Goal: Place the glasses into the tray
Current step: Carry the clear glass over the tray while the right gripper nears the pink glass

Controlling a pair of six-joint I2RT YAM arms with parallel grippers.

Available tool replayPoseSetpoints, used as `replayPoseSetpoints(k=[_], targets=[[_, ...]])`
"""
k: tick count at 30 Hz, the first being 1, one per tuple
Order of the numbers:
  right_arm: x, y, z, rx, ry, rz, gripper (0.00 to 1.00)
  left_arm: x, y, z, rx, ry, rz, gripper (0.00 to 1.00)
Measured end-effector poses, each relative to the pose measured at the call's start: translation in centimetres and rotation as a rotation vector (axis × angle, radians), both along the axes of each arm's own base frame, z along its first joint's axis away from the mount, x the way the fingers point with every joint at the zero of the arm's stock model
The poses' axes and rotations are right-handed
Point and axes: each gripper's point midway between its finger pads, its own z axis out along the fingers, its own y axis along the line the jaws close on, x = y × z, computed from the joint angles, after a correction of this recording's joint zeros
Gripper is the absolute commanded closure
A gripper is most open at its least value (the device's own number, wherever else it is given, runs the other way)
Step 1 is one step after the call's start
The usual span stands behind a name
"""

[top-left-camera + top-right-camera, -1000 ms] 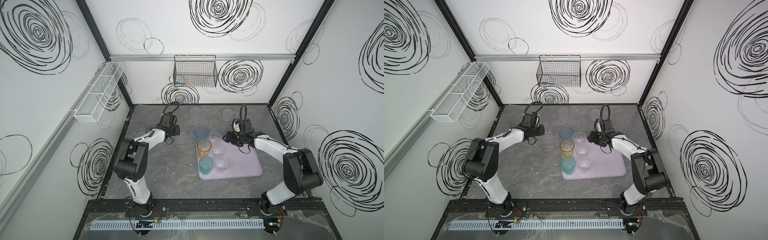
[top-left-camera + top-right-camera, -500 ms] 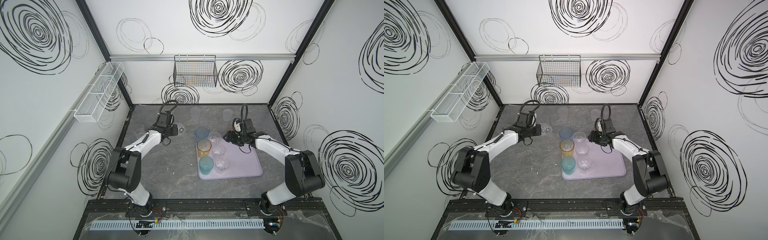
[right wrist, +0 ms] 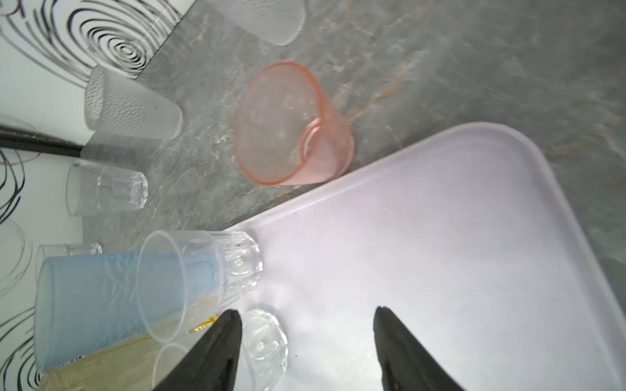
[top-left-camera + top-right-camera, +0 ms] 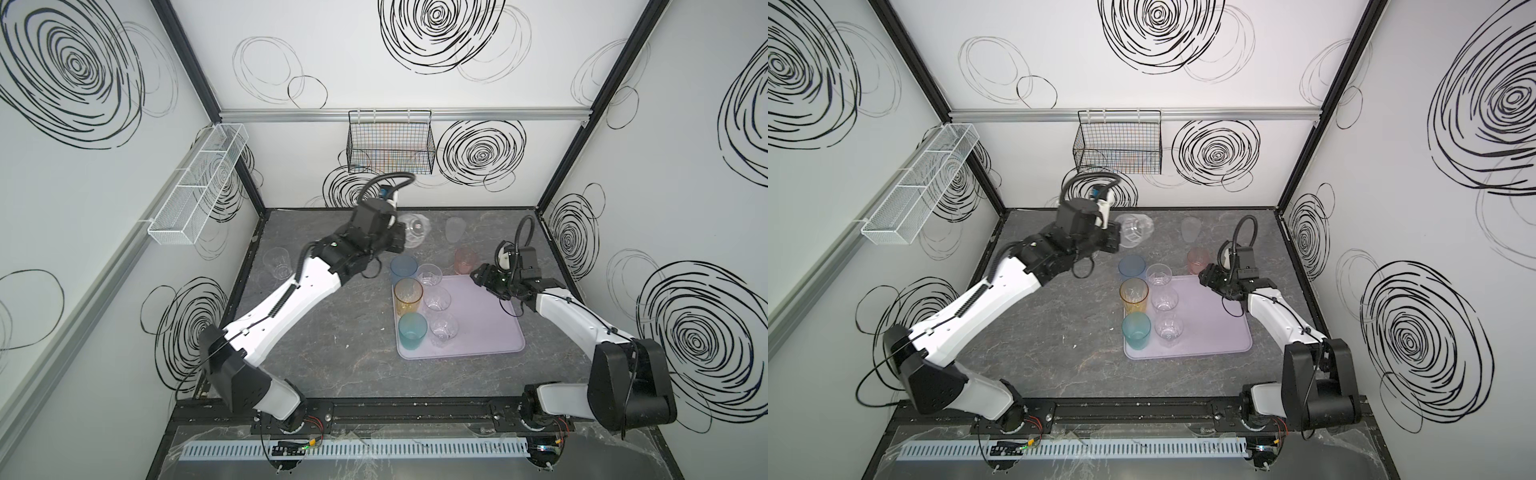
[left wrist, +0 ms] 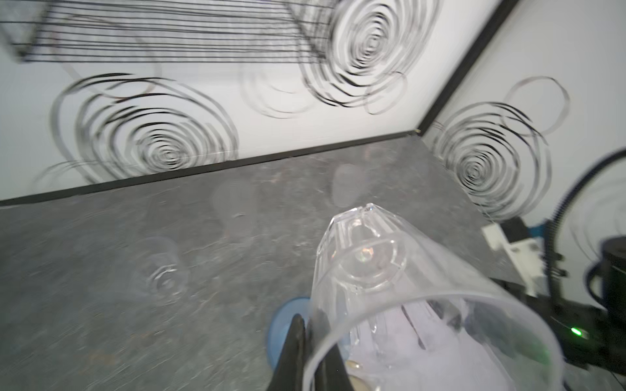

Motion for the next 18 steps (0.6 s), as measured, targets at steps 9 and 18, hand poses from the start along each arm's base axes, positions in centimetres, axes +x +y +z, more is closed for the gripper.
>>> replayPoseSetpoints(k=[9,18], targets=[[-0.4,-4.4,1.2,0.014,-0.029,-0.153,0.33,-1.3,-12.9,-13.0,0.192,0.175,-0.202,1.0],[-1.2,-4.4,0.2,0.03,0.006,-0.155,0.33,-0.4,-14.2,-19.4,0.335,0.245,-0.227,1.0]])
